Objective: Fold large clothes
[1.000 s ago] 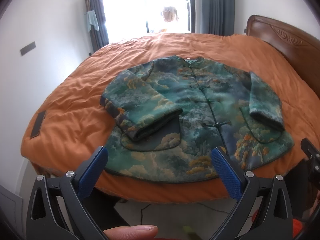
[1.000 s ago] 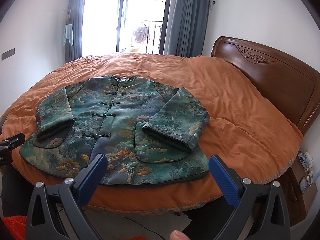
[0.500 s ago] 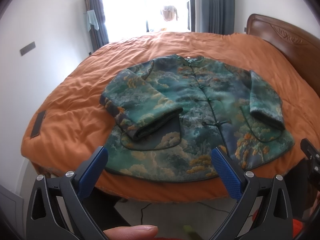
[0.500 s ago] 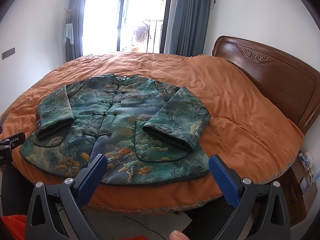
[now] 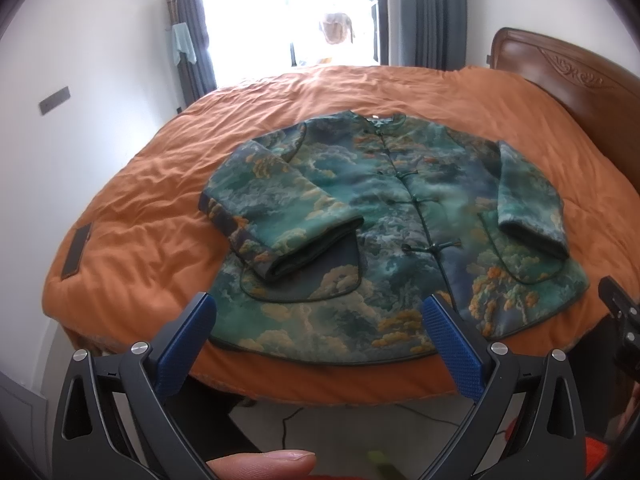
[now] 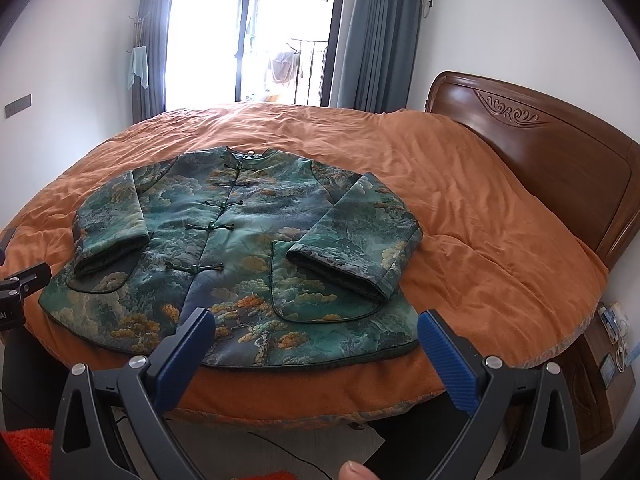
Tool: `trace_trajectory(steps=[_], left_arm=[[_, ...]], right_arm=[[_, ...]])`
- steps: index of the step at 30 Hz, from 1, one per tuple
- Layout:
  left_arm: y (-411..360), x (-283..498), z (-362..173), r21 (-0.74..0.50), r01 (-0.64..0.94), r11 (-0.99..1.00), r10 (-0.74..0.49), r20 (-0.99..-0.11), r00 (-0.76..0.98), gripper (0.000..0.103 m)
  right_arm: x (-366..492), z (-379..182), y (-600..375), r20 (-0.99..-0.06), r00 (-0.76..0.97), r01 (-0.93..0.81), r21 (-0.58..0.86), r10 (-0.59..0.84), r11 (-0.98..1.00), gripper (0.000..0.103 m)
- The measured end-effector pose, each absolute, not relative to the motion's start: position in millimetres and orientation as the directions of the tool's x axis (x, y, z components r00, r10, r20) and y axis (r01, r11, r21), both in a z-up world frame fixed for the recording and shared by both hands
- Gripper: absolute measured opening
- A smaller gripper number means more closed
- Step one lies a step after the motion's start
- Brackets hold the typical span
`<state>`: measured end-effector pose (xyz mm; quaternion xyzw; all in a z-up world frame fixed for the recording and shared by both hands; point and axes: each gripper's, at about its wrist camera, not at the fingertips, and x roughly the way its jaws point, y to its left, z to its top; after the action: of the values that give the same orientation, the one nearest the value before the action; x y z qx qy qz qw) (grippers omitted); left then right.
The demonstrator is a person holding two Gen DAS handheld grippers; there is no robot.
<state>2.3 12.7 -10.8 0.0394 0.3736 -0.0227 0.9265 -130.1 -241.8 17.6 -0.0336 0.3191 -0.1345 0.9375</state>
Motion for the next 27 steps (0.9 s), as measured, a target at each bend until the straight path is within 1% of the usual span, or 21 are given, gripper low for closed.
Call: trace_trajectory(steps=[6, 8, 9, 10, 11, 12, 13, 14, 15, 17, 20, 22, 23, 24, 25, 26, 27], left_arm=[[13, 3, -11, 0.041, 0.069, 0.997, -0.020, -0.698, 0.716, 0.103], [12, 2, -11, 0.044, 0.066, 0.997, -0.017, -0.698, 0.716, 0.103], [11, 2, -12, 0.045, 0.066, 0.997, -0.016, -0.697, 0.716, 0.103], [12, 2, -11, 0.043, 0.066, 0.997, -0.018, -0.698, 0.716, 0.103], [12, 2, -11, 0.039, 0.066, 0.997, -0.020, -0.698, 0.716, 0.103], [11, 2, -12, 0.039, 0.066, 0.997, -0.020, -0.697, 0.717, 0.103], [12, 2, -12, 0.034, 0.063, 0.997, -0.022, -0.697, 0.717, 0.103], [13, 2, -12, 0.028, 0.061, 0.998, -0.025, -0.697, 0.717, 0.103], [14, 1, -12, 0.025, 0.064, 0.998, -0.029, -0.696, 0.717, 0.103], [14, 1, -12, 0.033, 0.066, 0.997, -0.024, -0.695, 0.719, 0.103], [13, 1, -12, 0.047, 0.068, 0.997, -0.016, -0.697, 0.717, 0.103], [12, 1, -13, 0.053, 0.068, 0.996, -0.012, -0.699, 0.715, 0.103], [13, 2, -14, 0.054, 0.070, 0.996, -0.011, -0.701, 0.713, 0.103], [14, 3, -14, 0.055, 0.069, 0.996, -0.011, -0.703, 0.711, 0.103], [14, 3, -15, 0.055, 0.069, 0.996, -0.010, -0.705, 0.709, 0.103], [16, 5, -16, 0.053, 0.067, 0.996, -0.010, -0.710, 0.704, 0.103], [17, 6, -18, 0.050, 0.066, 0.997, -0.010, -0.714, 0.700, 0.103]], right_arm=[[-129, 17, -240, -0.579, 0.779, 0.186, -0.151, -0.239, 0.971, 0.103], [-126, 23, -245, -0.539, 0.817, 0.146, -0.153, -0.207, 0.977, 0.103], [-123, 27, -251, -0.503, 0.846, 0.116, -0.154, -0.179, 0.981, 0.103], [-116, 30, -257, -0.470, 0.869, 0.080, -0.174, -0.154, 0.981, 0.103], [-106, 31, -263, -0.463, 0.876, 0.045, -0.204, -0.137, 0.978, 0.103], [-91, 29, -271, -0.484, 0.869, -0.011, -0.230, -0.105, 0.973, 0.103], [-72, 22, -282, -0.539, 0.840, -0.077, -0.241, -0.067, 0.968, 0.103], [-51, 12, -292, -0.600, 0.797, -0.121, -0.257, -0.060, 0.959, 0.103], [-34, 2, -300, -0.639, 0.765, -0.136, -0.289, -0.085, 0.948, 0.103], [-7, -18, -310, -0.670, 0.730, -0.165, -0.363, -0.134, 0.917, 0.103], [23, -47, -316, -0.729, 0.675, -0.263, -0.381, -0.113, 0.887, 0.101], [42, -68, -317, -0.752, 0.640, -0.291, -0.429, -0.160, 0.855, 0.101], [46, -76, -318, -0.762, 0.623, -0.302, -0.440, -0.174, 0.846, 0.098], [49, -81, -321, -0.769, 0.613, -0.304, -0.443, -0.183, 0.843, 0.078], [53, -84, -327, -0.785, 0.592, -0.300, -0.427, -0.185, 0.853, 0.040], [55, -84, -334, -0.802, 0.570, -0.283, -0.396, -0.180, 0.874, 0.023], [57, -80, -342, -0.810, 0.561, -0.258, -0.367, -0.171, 0.894, 0.012]])
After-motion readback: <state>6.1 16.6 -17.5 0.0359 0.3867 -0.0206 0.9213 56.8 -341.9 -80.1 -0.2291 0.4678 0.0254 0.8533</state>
